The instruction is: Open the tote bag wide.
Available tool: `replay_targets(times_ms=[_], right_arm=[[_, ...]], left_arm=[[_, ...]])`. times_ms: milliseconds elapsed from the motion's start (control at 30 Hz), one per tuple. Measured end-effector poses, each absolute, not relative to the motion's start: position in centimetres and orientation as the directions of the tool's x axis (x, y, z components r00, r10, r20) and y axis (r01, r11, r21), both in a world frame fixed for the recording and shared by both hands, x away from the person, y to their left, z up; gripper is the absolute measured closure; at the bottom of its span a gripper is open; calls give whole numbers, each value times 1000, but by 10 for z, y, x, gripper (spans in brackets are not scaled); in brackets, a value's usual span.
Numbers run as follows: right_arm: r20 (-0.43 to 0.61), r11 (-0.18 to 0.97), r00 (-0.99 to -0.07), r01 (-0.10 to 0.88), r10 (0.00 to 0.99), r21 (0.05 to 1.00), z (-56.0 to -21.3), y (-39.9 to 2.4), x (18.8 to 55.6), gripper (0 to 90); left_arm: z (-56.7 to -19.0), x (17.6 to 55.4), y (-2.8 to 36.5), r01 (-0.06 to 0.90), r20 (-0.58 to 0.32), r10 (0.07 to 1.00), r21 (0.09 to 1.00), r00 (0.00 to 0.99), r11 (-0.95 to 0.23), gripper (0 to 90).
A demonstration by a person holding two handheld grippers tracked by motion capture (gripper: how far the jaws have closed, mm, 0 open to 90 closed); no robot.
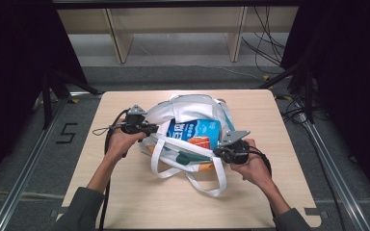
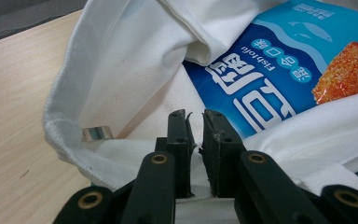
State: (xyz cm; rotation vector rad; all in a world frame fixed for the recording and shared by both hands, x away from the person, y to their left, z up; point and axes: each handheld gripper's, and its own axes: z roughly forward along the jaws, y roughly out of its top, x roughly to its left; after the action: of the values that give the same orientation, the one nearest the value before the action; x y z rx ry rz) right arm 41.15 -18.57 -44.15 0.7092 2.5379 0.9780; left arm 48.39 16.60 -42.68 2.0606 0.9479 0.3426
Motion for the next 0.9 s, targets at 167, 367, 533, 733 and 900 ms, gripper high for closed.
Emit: replay_targets(times_ms=[167,367,533,733,900], right_arm=[[-127,591,-807,305,577,746,-426,-192,412,893],[-106,518,-771,312,628,797,-416,-205,409,848],[-107,508,-763,313,638,803,-415,-207,408,814],[-107,495,-758,305,644,814,-415,-208,408,765],[-105,484,-753,303,649,821,-413,-211,408,736]], left_arm=[[-421,473,165,486,-102,713,797,694,-359,777],[-420,461,166,483,-157,695,822,702,-302,718],[-425,452,165,493,-216,667,832,713,-256,685],[-417,445,165,472,-203,662,844,722,-256,640],[-414,440,162,462,-194,654,846,731,-266,617]])
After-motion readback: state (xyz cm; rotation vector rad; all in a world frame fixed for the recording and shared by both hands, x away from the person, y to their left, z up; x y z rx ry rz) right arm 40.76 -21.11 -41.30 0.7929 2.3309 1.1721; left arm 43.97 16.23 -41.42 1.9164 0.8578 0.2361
